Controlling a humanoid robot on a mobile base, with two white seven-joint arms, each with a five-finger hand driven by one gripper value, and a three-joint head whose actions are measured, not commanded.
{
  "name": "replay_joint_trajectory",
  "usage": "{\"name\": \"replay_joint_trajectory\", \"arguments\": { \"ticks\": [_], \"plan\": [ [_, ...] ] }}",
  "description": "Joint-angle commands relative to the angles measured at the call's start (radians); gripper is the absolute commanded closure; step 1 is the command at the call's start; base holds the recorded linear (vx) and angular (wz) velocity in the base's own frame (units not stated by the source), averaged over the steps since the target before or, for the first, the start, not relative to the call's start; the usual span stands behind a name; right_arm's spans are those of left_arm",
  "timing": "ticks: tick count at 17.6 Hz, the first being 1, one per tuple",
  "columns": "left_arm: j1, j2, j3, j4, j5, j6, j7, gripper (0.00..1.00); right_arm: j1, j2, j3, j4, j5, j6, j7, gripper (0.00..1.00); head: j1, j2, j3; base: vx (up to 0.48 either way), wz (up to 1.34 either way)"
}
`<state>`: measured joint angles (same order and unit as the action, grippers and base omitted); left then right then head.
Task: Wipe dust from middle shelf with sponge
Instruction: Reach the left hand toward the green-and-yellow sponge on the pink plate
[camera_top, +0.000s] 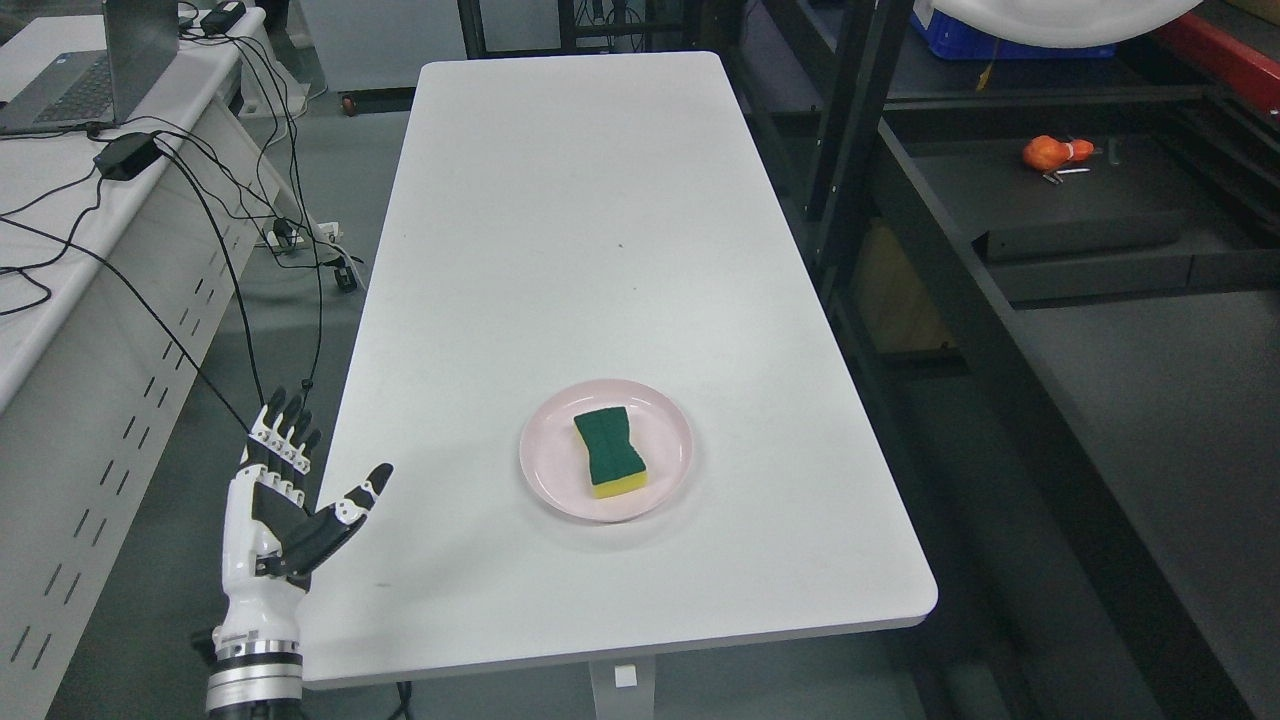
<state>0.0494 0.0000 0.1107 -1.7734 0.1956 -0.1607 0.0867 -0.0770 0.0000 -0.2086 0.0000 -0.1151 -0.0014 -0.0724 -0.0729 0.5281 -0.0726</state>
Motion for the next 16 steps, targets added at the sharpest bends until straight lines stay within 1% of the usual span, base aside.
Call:
{"name": "replay_joint_trajectory", "arguments": {
  "ticks": [1, 6, 7, 9, 10, 11, 15, 16],
  "plan": [
    [-0.008, 0.017, -0.022, -0.001, 0.002, 0.001, -0.001, 0.01, 0.000, -0.017, 0.000, -0.017, 0.000, 0.072, 0.000, 0.00, 0.0000, 0.000, 0.000, 0.000, 0.00],
    [-0.016, 0.017, -0.022, 0.000, 0.002, 0.001, -0.004, 0.01, -0.001, -0.017, 0.000, -0.017, 0.000, 0.072, 0.000, 0.00, 0.0000, 0.000, 0.000, 0.000, 0.00],
    [-0.034, 0.017, -0.023, 0.005, 0.002, -0.002, -0.005, 0.01, 0.000, -0.017, 0.000, -0.017, 0.000, 0.072, 0.000, 0.00, 0.0000, 0.000, 0.000, 0.000, 0.00],
    [-0.080, 0.020, -0.022, 0.029, 0.001, -0.014, -0.054, 0.01, 0.000, -0.017, 0.000, -0.017, 0.000, 0.072, 0.000, 0.00, 0.0000, 0.000, 0.000, 0.000, 0.00],
    [-0.121, 0.050, -0.020, 0.058, -0.011, -0.046, -0.102, 0.01, 0.000, -0.017, 0.000, -0.017, 0.000, 0.072, 0.000, 0.00, 0.0000, 0.000, 0.000, 0.000, 0.00],
    [-0.178, 0.105, -0.022, 0.105, -0.054, -0.092, -0.149, 0.01, 0.000, -0.017, 0.000, -0.017, 0.000, 0.072, 0.000, 0.00, 0.0000, 0.000, 0.000, 0.000, 0.00],
    [-0.359, 0.279, -0.025, 0.247, -0.357, -0.213, -0.225, 0.02, 0.000, -0.017, 0.000, -0.017, 0.000, 0.072, 0.000, 0.00, 0.0000, 0.000, 0.000, 0.000, 0.00],
    [-0.394, 0.300, -0.029, 0.270, -0.427, -0.241, -0.240, 0.03, 0.000, -0.017, 0.000, -0.017, 0.000, 0.072, 0.000, 0.00, 0.0000, 0.000, 0.000, 0.000, 0.00]
  ]
}}
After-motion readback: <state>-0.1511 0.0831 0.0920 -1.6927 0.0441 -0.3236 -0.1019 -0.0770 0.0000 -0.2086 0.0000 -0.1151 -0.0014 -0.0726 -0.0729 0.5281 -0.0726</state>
